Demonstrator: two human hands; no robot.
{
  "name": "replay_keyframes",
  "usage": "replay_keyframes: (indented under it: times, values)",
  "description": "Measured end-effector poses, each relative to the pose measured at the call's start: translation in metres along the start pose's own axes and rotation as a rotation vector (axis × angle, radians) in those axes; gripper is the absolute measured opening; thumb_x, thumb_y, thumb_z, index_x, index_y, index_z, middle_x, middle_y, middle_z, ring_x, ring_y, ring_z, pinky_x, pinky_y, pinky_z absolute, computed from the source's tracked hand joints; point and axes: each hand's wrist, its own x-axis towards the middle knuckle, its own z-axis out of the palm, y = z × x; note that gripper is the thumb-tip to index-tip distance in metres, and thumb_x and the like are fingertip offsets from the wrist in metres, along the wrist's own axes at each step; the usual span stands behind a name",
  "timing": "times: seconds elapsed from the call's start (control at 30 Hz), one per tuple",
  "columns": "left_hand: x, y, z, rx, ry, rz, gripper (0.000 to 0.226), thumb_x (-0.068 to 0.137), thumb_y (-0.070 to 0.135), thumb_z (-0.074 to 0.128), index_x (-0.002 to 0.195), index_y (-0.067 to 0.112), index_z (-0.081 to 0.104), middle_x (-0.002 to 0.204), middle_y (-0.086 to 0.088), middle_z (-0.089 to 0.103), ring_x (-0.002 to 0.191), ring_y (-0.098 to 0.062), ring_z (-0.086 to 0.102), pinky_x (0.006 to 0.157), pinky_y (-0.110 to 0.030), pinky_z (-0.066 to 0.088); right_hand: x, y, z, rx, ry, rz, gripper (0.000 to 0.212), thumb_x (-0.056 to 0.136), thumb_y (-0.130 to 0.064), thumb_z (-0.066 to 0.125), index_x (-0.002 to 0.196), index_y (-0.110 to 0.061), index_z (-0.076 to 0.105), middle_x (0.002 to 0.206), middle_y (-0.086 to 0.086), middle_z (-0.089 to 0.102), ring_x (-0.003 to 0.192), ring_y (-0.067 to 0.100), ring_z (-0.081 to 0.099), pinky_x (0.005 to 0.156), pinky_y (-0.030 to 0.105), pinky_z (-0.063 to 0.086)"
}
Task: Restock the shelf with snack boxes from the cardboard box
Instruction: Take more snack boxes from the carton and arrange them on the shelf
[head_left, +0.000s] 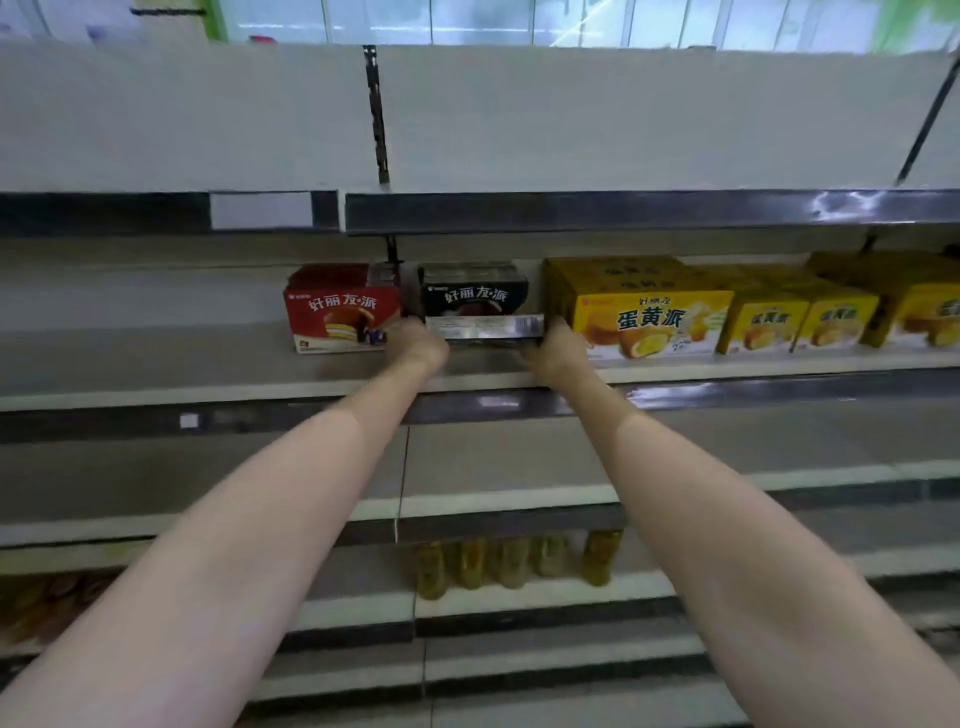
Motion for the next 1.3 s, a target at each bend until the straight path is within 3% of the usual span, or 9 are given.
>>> replay_keyframes:
  times: [0.17, 0.4, 0.6, 0.77, 0.93, 1.1, 1.17, 1.3]
  values:
    - [-0.026, -0.010, -0.007, -0.149, -0.067, 0.051, 0.049, 0.088, 0.022, 0.072, 0.130, 0.004, 0.054, 0.132, -0.012, 0.060, 0.119, -0.031, 0.058, 0.098, -0.036, 0.047, -0.038, -0.008, -0.009, 0.021, -0.004, 0.009, 0.046, 0.093, -0.021, 0.061, 0.134, -0.003, 0.049, 0.131, 0.017, 0.059, 0.123, 0.035, 0.053, 0.094, 0.035, 0.043]
    - [-0.028, -0.010, -0.023, -0.146, -0.053, 0.086, 0.032, 0.091, 0.014, 0.064, 0.123, 0.007, 0.063, 0.122, -0.013, 0.066, 0.110, -0.031, 0.063, 0.092, -0.035, 0.050, -0.037, -0.017, -0.014, 0.134, 0.025, 0.023, 0.040, 0.094, -0.016, 0.062, 0.131, -0.009, 0.049, 0.127, 0.013, 0.061, 0.120, 0.033, 0.056, 0.090, 0.035, 0.043]
    - [-0.008, -0.003, -0.020, -0.095, -0.060, 0.084, 0.042, 0.089, 0.017, 0.068, 0.129, 0.011, 0.058, 0.123, -0.014, 0.066, 0.112, -0.031, 0.063, 0.096, -0.036, 0.050, -0.001, -0.008, -0.007, 0.146, -0.037, -0.047, 0.068, 0.088, -0.018, 0.069, 0.145, -0.014, 0.032, 0.134, 0.013, 0.059, 0.124, 0.036, 0.055, 0.100, 0.039, 0.043]
    - [0.019, 0.004, -0.002, -0.063, -0.079, 0.087, 0.038, 0.087, 0.023, 0.065, 0.124, 0.015, 0.060, 0.120, -0.010, 0.066, 0.105, -0.031, 0.063, 0.081, -0.031, 0.049, 0.036, -0.006, 0.002, 0.150, -0.056, -0.060, 0.066, 0.088, -0.010, 0.066, 0.145, -0.015, 0.034, 0.129, 0.014, 0.061, 0.116, 0.035, 0.059, 0.084, 0.029, 0.042]
    - [0.035, 0.013, 0.014, -0.082, -0.019, 0.034, 0.037, 0.088, 0.020, 0.067, 0.122, 0.008, 0.065, 0.121, -0.016, 0.068, 0.110, -0.031, 0.064, 0.084, -0.032, 0.048, 0.062, -0.006, 0.010, 0.138, -0.083, -0.080, 0.070, 0.088, -0.016, 0.071, 0.147, -0.014, 0.034, 0.135, 0.011, 0.058, 0.123, 0.032, 0.055, 0.095, 0.030, 0.042]
    - [0.031, 0.014, 0.018, -0.089, 0.085, 0.001, 0.052, 0.083, 0.015, 0.074, 0.130, 0.003, 0.054, 0.129, -0.018, 0.062, 0.119, -0.034, 0.059, 0.095, -0.037, 0.050, 0.061, -0.002, 0.014, 0.149, -0.041, -0.039, 0.072, 0.093, -0.021, 0.064, 0.151, -0.011, 0.023, 0.137, 0.019, 0.055, 0.123, 0.039, 0.055, 0.096, 0.037, 0.044]
    - [0.024, 0.015, 0.015, -0.059, 0.063, 0.019, 0.045, 0.086, 0.014, 0.070, 0.127, 0.002, 0.057, 0.125, -0.018, 0.063, 0.116, -0.034, 0.060, 0.092, -0.036, 0.051, 0.053, -0.005, 0.012, 0.155, -0.027, -0.011, 0.073, 0.093, -0.021, 0.064, 0.151, -0.009, 0.022, 0.137, 0.020, 0.055, 0.123, 0.039, 0.055, 0.096, 0.039, 0.045]
    - [0.006, 0.010, 0.010, -0.078, -0.042, 0.061, 0.024, 0.090, 0.008, 0.062, 0.114, 0.005, 0.065, 0.116, -0.016, 0.065, 0.110, -0.032, 0.061, 0.091, -0.033, 0.050, 0.026, -0.002, 0.009, 0.096, 0.002, -0.084, 0.059, 0.091, -0.017, 0.065, 0.142, -0.004, 0.038, 0.128, 0.022, 0.061, 0.117, 0.041, 0.057, 0.092, 0.039, 0.046]
